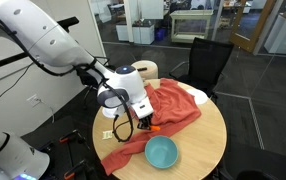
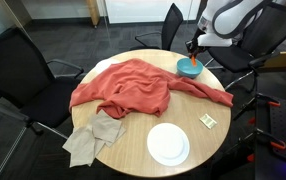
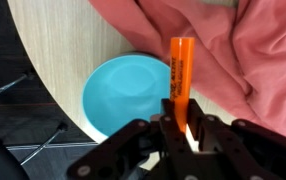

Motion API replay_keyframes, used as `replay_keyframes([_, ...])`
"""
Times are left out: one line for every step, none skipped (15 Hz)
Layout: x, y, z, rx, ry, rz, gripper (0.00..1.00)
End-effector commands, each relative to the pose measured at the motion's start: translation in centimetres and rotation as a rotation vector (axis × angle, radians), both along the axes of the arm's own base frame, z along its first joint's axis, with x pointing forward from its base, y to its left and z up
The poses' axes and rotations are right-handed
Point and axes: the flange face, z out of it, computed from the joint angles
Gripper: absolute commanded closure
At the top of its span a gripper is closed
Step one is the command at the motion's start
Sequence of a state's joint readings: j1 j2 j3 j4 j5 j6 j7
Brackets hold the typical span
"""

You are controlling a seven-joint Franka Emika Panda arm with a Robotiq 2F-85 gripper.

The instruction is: Put the marker in the bowl

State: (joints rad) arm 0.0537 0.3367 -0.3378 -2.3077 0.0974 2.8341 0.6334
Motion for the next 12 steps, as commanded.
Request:
replay_keyframes([-0.7, -3.2, 0.2, 0.017, 0.01, -0.057, 0.95])
replay_keyframes([-0.8, -4.0, -0.1, 0.012, 0.012, -0.073, 0.95])
replay_keyframes([-0.7, -4.7, -0.6, 0.006, 0.013, -0.083, 0.95])
replay_keyframes([-0.7, -5.3, -0.9, -0.001, 0.013, -0.095, 0.95])
replay_keyframes([-0.4, -5.7, -1.4, -0.01, 0.006, -0.103, 0.95])
replay_keyframes([-0.2, -6.1, -1.9, -0.016, 0.006, -0.107, 0.95])
replay_keyframes([0.0, -6.3, -2.3, -0.016, 0.011, -0.112, 0.95])
replay_keyframes([0.3, -6.6, -2.9, -0.017, 0.015, -0.113, 0.95])
replay_keyframes([0.6, -6.8, -3.5, -0.02, 0.016, -0.118, 0.95])
replay_keyframes([0.9, -6.9, -4.0, -0.02, 0.017, -0.122, 0.95])
replay_keyframes([1.2, -7.1, -4.6, -0.018, 0.017, -0.126, 0.95])
replay_keyframes([1.5, -7.3, -5.0, -0.016, 0.017, -0.131, 0.95])
